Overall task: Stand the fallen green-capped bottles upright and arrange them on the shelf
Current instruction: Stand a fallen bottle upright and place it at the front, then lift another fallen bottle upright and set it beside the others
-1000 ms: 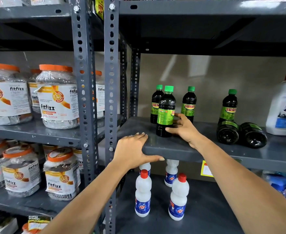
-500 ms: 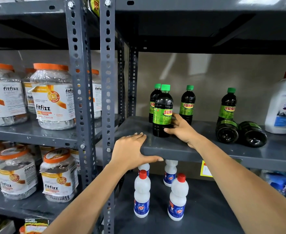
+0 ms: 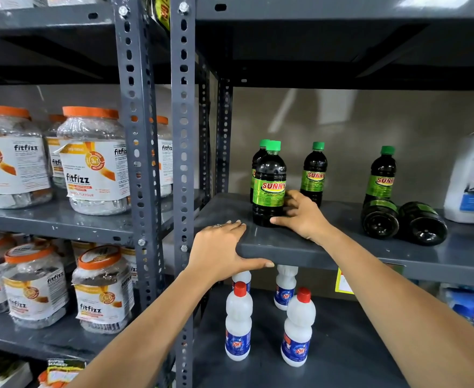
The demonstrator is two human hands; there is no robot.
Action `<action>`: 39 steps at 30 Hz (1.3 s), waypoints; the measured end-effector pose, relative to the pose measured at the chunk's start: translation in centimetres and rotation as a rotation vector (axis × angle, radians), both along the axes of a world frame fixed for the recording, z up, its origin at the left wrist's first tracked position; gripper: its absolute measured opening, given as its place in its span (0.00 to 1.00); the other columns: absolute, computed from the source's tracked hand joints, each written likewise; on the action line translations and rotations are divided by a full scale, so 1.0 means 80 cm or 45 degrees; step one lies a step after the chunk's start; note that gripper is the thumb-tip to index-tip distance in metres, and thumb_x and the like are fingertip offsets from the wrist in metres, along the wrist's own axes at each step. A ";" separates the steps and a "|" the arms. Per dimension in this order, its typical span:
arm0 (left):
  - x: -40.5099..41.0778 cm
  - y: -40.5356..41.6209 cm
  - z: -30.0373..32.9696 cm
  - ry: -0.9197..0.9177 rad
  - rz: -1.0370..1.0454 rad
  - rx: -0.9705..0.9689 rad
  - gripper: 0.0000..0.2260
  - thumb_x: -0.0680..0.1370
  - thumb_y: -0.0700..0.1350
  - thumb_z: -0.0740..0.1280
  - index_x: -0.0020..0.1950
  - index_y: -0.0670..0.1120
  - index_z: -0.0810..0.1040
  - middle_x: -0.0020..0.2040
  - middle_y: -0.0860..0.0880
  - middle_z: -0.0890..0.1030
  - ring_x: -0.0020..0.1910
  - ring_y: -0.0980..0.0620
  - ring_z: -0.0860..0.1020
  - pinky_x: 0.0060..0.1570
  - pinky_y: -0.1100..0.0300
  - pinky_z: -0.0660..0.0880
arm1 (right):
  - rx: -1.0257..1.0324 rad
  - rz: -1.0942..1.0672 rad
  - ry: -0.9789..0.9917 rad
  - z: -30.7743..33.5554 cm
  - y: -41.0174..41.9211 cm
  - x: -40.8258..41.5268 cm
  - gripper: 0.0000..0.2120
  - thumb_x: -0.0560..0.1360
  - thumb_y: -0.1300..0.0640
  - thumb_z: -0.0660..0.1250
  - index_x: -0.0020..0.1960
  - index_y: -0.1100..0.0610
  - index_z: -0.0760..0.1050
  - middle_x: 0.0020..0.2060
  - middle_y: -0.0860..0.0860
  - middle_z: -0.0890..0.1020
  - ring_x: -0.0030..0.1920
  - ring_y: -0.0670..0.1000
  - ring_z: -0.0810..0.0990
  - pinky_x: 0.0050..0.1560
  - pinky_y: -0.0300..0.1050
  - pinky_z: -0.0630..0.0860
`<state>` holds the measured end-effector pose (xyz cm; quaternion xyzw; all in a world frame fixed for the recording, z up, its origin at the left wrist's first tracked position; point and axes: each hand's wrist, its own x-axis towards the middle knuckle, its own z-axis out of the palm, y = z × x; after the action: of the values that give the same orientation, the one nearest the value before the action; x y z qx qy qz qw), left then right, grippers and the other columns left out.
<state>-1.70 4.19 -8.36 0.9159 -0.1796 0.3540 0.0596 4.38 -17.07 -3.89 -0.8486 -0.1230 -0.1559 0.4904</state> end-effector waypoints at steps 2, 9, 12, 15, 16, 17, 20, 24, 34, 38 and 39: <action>-0.001 -0.001 0.001 0.010 0.008 0.008 0.47 0.61 0.81 0.56 0.68 0.51 0.75 0.68 0.53 0.75 0.67 0.54 0.73 0.59 0.56 0.72 | -0.043 0.015 -0.006 0.000 0.002 0.000 0.38 0.66 0.62 0.78 0.72 0.57 0.65 0.67 0.59 0.76 0.61 0.59 0.79 0.60 0.49 0.76; -0.007 -0.002 0.003 0.024 0.013 0.010 0.46 0.62 0.80 0.58 0.69 0.50 0.74 0.69 0.53 0.74 0.68 0.54 0.71 0.60 0.57 0.71 | -0.166 -0.043 -0.023 0.001 0.002 0.001 0.36 0.66 0.57 0.79 0.70 0.56 0.65 0.63 0.59 0.78 0.50 0.55 0.83 0.58 0.51 0.78; -0.008 -0.002 0.005 0.044 0.026 0.032 0.46 0.63 0.79 0.58 0.71 0.51 0.72 0.71 0.53 0.72 0.69 0.54 0.70 0.62 0.59 0.69 | -0.236 -0.106 -0.039 0.001 0.001 0.001 0.35 0.65 0.52 0.79 0.67 0.55 0.67 0.50 0.57 0.82 0.47 0.54 0.84 0.55 0.52 0.79; -0.010 -0.001 0.006 0.048 0.025 0.023 0.45 0.63 0.79 0.59 0.70 0.50 0.72 0.71 0.53 0.72 0.69 0.54 0.70 0.61 0.58 0.69 | -0.274 -0.137 -0.046 0.004 0.006 -0.003 0.33 0.65 0.49 0.79 0.64 0.56 0.69 0.45 0.54 0.82 0.47 0.53 0.82 0.51 0.48 0.79; -0.013 -0.005 0.006 0.054 0.023 0.024 0.45 0.63 0.78 0.60 0.70 0.50 0.72 0.71 0.53 0.72 0.69 0.54 0.70 0.61 0.58 0.69 | -0.280 -0.144 -0.037 0.004 0.003 -0.005 0.33 0.65 0.48 0.79 0.64 0.56 0.70 0.45 0.55 0.82 0.47 0.53 0.82 0.51 0.47 0.79; -0.013 -0.004 0.006 0.058 0.026 0.023 0.45 0.63 0.78 0.60 0.70 0.50 0.72 0.71 0.53 0.72 0.69 0.54 0.70 0.62 0.59 0.69 | -0.280 -0.143 -0.029 0.004 0.004 -0.005 0.33 0.65 0.48 0.79 0.63 0.57 0.70 0.45 0.55 0.82 0.47 0.53 0.82 0.51 0.47 0.79; -0.011 -0.003 0.006 0.069 0.047 0.037 0.46 0.63 0.79 0.59 0.71 0.50 0.72 0.71 0.53 0.72 0.69 0.54 0.69 0.63 0.59 0.68 | -0.279 -0.140 -0.018 0.004 0.006 -0.006 0.34 0.65 0.47 0.79 0.64 0.59 0.70 0.46 0.56 0.82 0.47 0.53 0.82 0.52 0.49 0.79; -0.009 -0.001 0.008 0.163 0.053 0.063 0.49 0.61 0.81 0.55 0.72 0.51 0.70 0.72 0.53 0.70 0.71 0.55 0.66 0.64 0.58 0.67 | -0.220 -0.140 0.026 0.008 0.004 -0.014 0.35 0.65 0.45 0.78 0.65 0.59 0.69 0.47 0.58 0.84 0.47 0.51 0.81 0.51 0.45 0.76; -0.021 -0.068 0.012 0.160 -0.131 0.185 0.45 0.71 0.73 0.34 0.72 0.48 0.69 0.71 0.48 0.72 0.70 0.49 0.69 0.63 0.53 0.70 | -0.217 -0.724 -0.459 0.057 -0.096 -0.051 0.09 0.70 0.52 0.69 0.46 0.55 0.80 0.38 0.52 0.84 0.44 0.57 0.83 0.47 0.47 0.79; -0.021 -0.129 0.022 0.162 -0.216 0.236 0.52 0.66 0.77 0.32 0.68 0.43 0.72 0.68 0.45 0.74 0.66 0.46 0.72 0.58 0.50 0.74 | -0.512 -1.006 -0.025 0.069 -0.151 -0.060 0.18 0.72 0.50 0.71 0.53 0.63 0.77 0.51 0.62 0.82 0.54 0.64 0.81 0.49 0.51 0.77; -0.019 -0.141 0.023 0.175 -0.228 0.245 0.54 0.64 0.78 0.33 0.67 0.42 0.73 0.67 0.44 0.75 0.65 0.44 0.73 0.57 0.50 0.74 | -0.570 -1.037 0.082 0.068 -0.160 -0.060 0.21 0.72 0.48 0.71 0.55 0.64 0.76 0.53 0.62 0.81 0.55 0.64 0.80 0.48 0.50 0.76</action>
<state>-3.24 -7.05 -6.49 0.9197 -0.2892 0.2650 0.0150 -0.42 -29.87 1.54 -0.9172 0.2051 -0.2790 0.1974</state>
